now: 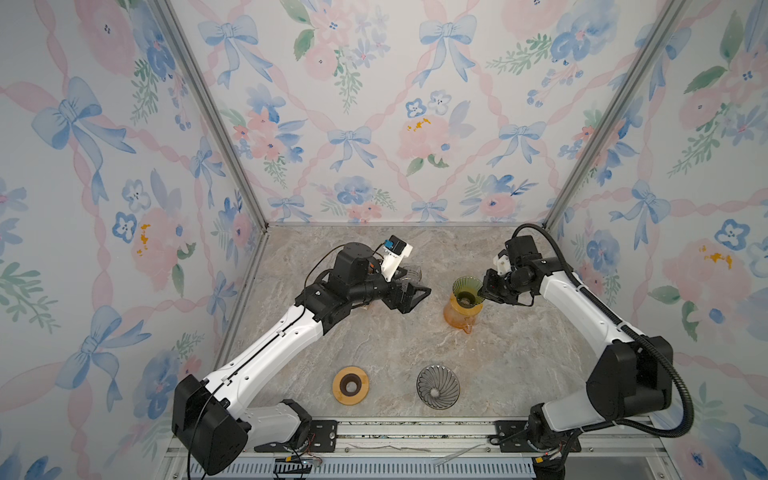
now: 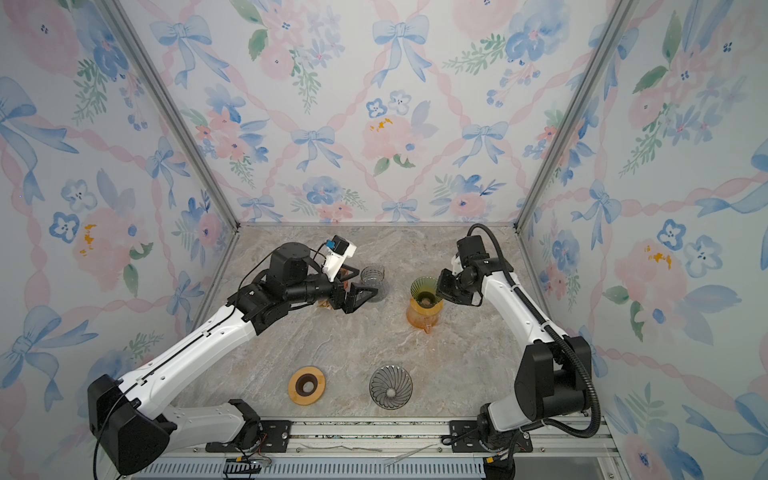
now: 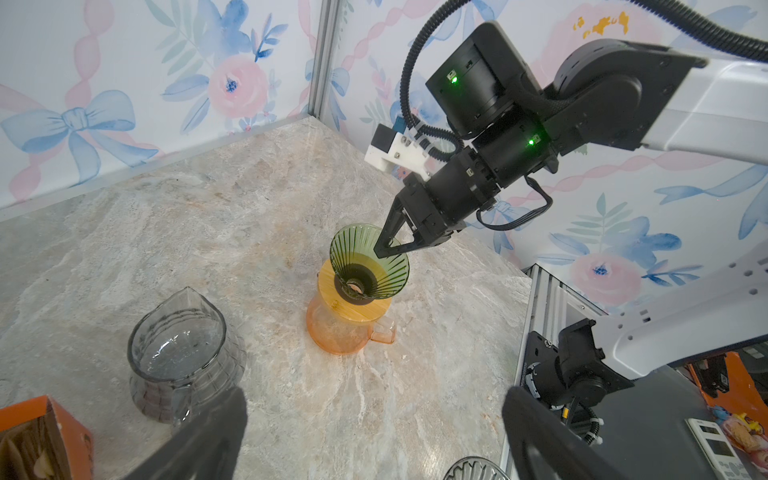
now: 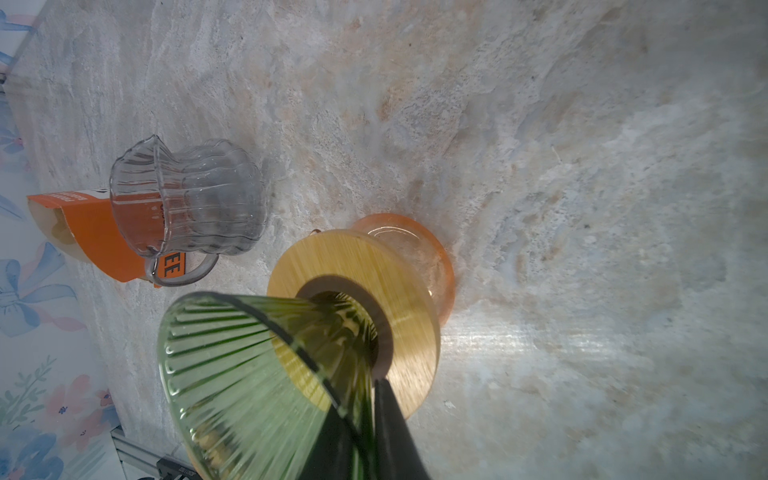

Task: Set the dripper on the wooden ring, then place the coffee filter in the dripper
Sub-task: 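Lower the green dripper into the wooden base hole with the right gripper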

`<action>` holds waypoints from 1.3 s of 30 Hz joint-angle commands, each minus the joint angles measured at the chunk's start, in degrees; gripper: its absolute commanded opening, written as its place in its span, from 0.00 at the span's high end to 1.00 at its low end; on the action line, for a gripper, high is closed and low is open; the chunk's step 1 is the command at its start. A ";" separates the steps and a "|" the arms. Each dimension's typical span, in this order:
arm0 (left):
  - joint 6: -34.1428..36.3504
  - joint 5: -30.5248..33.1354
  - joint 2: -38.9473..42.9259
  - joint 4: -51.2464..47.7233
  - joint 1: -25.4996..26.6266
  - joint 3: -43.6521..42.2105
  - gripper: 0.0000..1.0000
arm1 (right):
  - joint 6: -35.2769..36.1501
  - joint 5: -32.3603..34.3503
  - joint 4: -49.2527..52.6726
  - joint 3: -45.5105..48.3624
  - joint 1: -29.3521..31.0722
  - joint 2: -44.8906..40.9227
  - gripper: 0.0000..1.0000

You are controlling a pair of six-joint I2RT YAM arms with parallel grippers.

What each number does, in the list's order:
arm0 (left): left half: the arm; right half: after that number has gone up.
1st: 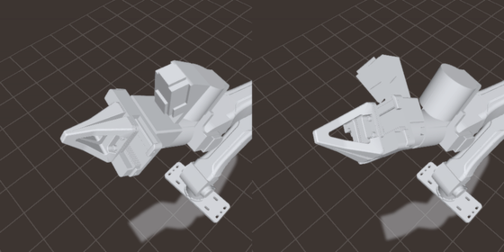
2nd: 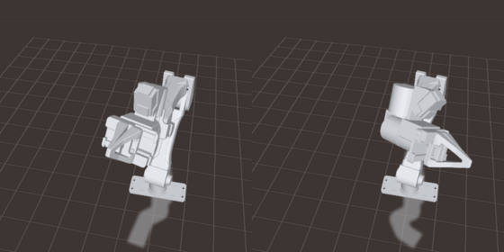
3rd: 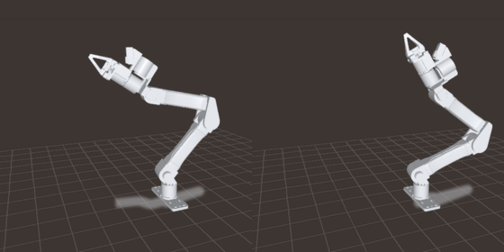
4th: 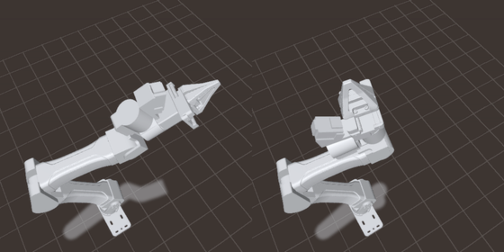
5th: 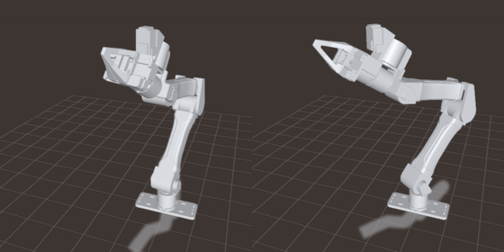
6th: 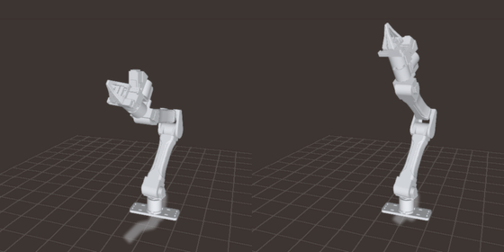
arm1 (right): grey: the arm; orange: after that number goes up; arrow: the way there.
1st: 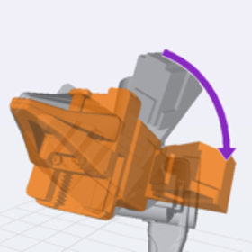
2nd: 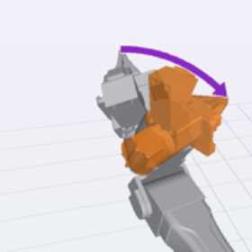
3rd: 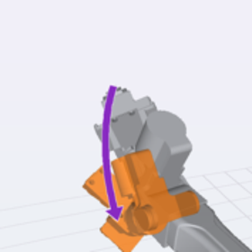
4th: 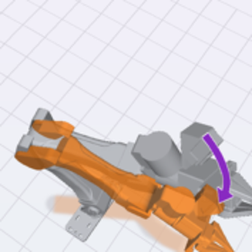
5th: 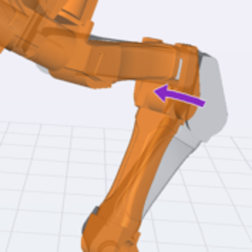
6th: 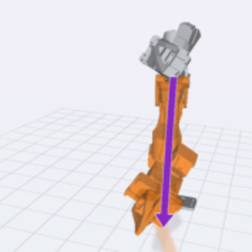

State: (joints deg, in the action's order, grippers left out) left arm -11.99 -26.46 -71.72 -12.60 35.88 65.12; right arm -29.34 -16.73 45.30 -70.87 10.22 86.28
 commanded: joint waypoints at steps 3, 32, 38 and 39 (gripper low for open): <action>0.56 -1.16 0.50 -0.28 -0.59 -0.52 0.02 | -0.37 -0.73 -1.18 0.45 -0.55 0.42 0.86; 0.56 -1.50 0.36 -0.30 -0.70 -0.45 0.02 | 0.02 -3.12 -3.37 3.03 -1.72 -1.90 0.88; 0.49 -1.60 0.29 -0.23 -0.81 -0.44 0.02 | 0.34 -2.05 -2.69 2.49 -0.83 -2.08 0.88; 0.48 -1.65 0.31 -0.30 -0.79 -0.39 0.02 | 0.34 -1.90 -2.59 2.43 -0.74 -2.08 0.87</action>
State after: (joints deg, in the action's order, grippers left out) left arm -11.99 -27.03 -71.72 -12.60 35.57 65.12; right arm -29.50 -19.09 42.37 -68.38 8.84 85.73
